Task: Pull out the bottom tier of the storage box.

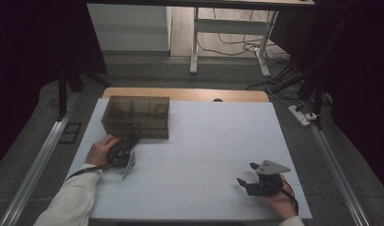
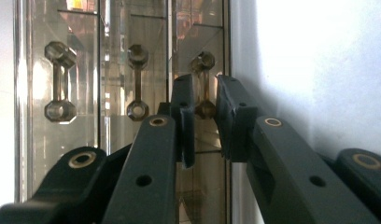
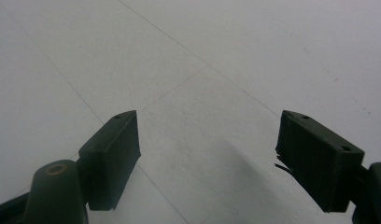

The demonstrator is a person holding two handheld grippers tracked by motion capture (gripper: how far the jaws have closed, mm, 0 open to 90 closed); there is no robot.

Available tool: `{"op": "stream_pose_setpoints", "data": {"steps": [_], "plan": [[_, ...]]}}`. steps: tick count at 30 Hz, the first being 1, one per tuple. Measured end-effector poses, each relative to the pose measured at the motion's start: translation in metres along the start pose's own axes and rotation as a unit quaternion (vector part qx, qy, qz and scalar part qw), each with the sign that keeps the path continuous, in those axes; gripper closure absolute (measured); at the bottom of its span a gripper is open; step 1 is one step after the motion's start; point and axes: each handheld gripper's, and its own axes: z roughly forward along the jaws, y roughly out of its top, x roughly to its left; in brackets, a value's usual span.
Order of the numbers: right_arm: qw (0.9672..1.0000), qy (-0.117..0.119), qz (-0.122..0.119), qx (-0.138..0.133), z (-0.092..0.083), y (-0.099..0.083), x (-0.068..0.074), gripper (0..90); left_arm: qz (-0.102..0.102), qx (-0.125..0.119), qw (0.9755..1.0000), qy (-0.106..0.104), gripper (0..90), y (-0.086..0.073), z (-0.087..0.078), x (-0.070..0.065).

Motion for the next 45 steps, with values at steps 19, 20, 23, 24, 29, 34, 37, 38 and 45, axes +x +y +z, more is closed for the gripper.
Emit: {"op": "stream_pose_setpoints", "data": {"steps": [19, 20, 23, 24, 29, 34, 37, 38, 45], "plan": [[1.0000, 0.001, 0.000, 0.000, 0.000, 0.000, 0.000, 21.1, 0.003, -0.011, 0.9998, 0.016, 80.1, 0.000, -0.007, -0.004], [1.0000, 0.001, 0.000, 0.000, 0.000, 0.000, 0.000, 21.1, 0.003, -0.011, 0.9998, 0.014, 80.1, 0.000, -0.008, -0.004], [1.0000, 0.001, -0.001, -0.002, 0.000, 0.000, 0.000, 21.1, 0.003, -0.011, 0.9998, 0.014, 80.0, 0.000, -0.010, -0.004], [1.0000, 0.001, -0.001, -0.002, 0.000, 0.000, 0.000, 21.1, 0.003, -0.012, 0.9998, 0.013, 80.0, 0.000, -0.011, -0.004], [1.0000, 0.000, -0.002, -0.001, 0.000, 0.000, 0.000, 21.1, 0.002, -0.016, 0.9999, 0.006, 79.7, 0.000, -0.013, -0.004], [1.0000, 0.000, -0.001, -0.001, 0.000, 0.000, -0.001, 21.1, -0.004, -0.019, 0.9998, -0.002, 79.0, -0.001, -0.014, -0.004], [1.0000, 0.000, -0.001, 0.000, 0.000, 0.000, 0.000, 21.1, -0.011, -0.019, 0.9997, -0.006, 77.8, -0.001, -0.014, -0.003], [1.0000, 0.000, -0.002, -0.001, 0.000, 0.000, -0.001, 21.1, -0.014, -0.021, 0.9997, -0.006, 76.6, -0.001, -0.014, -0.002], [1.0000, -0.001, -0.001, 0.000, -0.001, 0.000, -0.001, 21.2, -0.052, -0.023, 0.9982, -0.018, 59.8, -0.002, -0.015, 0.008]]}}
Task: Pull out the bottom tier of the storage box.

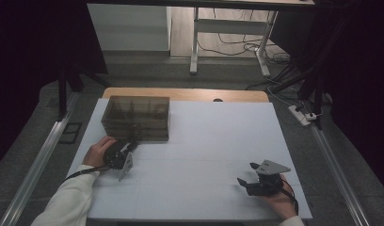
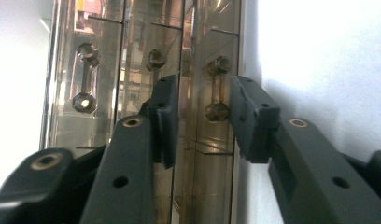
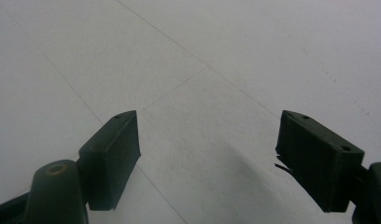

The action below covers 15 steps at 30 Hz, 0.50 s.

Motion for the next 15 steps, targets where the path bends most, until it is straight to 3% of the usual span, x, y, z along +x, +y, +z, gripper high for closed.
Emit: {"op": "stream_pose_setpoints", "data": {"steps": [3, 7, 15], "plan": [[1.0000, 0.000, 0.000, -0.004, 0.000, 0.000, 0.000, 21.2, -0.007, 0.004, 0.9999, -0.015, 58.0, 0.001, -0.002, 0.004], [1.0000, 0.000, 0.003, -0.005, 0.000, 0.001, 0.000, 21.2, -0.039, 0.000, 0.9989, -0.027, 53.9, 0.002, -0.003, 0.010], [1.0000, 0.005, 0.004, -0.006, 0.000, 0.001, -0.001, 21.2, -0.112, -0.003, 0.9909, -0.075, 49.8, 0.007, -0.008, 0.028]]}}
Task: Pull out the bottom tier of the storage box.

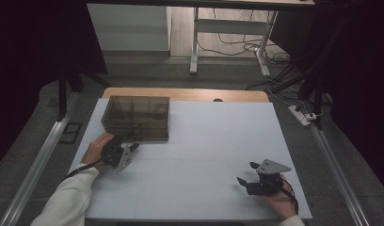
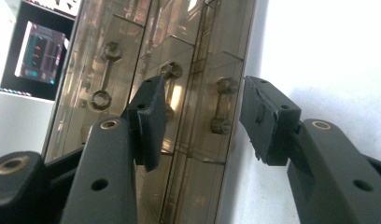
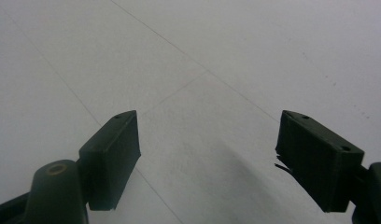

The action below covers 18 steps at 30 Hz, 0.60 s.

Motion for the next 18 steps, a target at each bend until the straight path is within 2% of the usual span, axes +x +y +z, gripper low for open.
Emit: {"op": "stream_pose_setpoints", "data": {"steps": [4, 11, 16, 18], "plan": [[1.0000, 0.000, -0.001, -0.004, -0.001, 0.001, 0.000, 21.3, -0.021, -0.004, 0.9997, -0.011, 49.8, 0.003, -0.004, 0.005], [1.0000, 0.002, 0.001, -0.008, -0.001, 0.001, 0.000, 21.5, -0.052, 0.007, 0.9974, -0.049, 50.0, 0.008, -0.002, 0.011], [1.0000, 0.001, 0.000, -0.009, -0.002, 0.002, 0.000, 21.5, -0.073, 0.016, 0.9941, -0.079, 50.1, 0.006, 0.002, 0.012], [1.0000, 0.001, 0.001, -0.009, -0.002, 0.002, 0.000, 21.5, -0.085, 0.018, 0.9921, -0.090, 49.9, 0.005, 0.003, 0.014]]}}
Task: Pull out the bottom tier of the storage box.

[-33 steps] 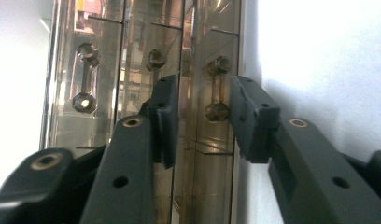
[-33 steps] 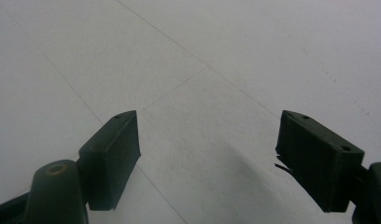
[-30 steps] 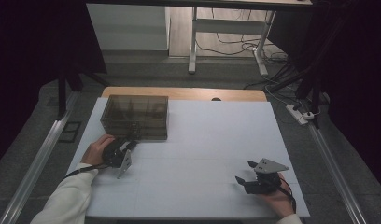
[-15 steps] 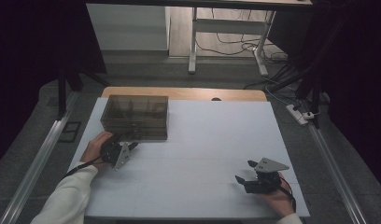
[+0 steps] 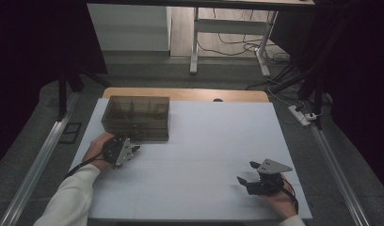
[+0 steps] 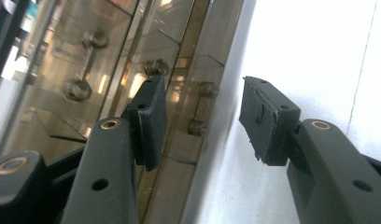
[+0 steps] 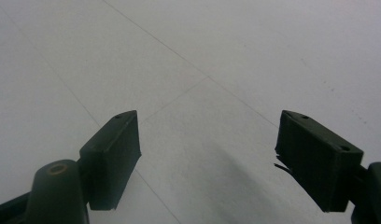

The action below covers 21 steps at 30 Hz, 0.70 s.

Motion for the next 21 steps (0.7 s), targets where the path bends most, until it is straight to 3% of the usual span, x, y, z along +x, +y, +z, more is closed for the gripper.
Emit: {"op": "stream_pose_setpoints", "data": {"steps": [4, 21], "plan": [[1.0000, 0.000, -0.001, 0.000, 0.000, 0.000, 0.000, 21.6, -0.017, 0.004, 0.9998, -0.008, 49.4, -0.001, 0.002, 0.005], [1.0000, 0.001, -0.001, -0.001, 0.000, 0.001, 0.001, 21.6, -0.025, 0.022, 0.9988, -0.035, 51.0, 0.003, 0.008, 0.012]]}}
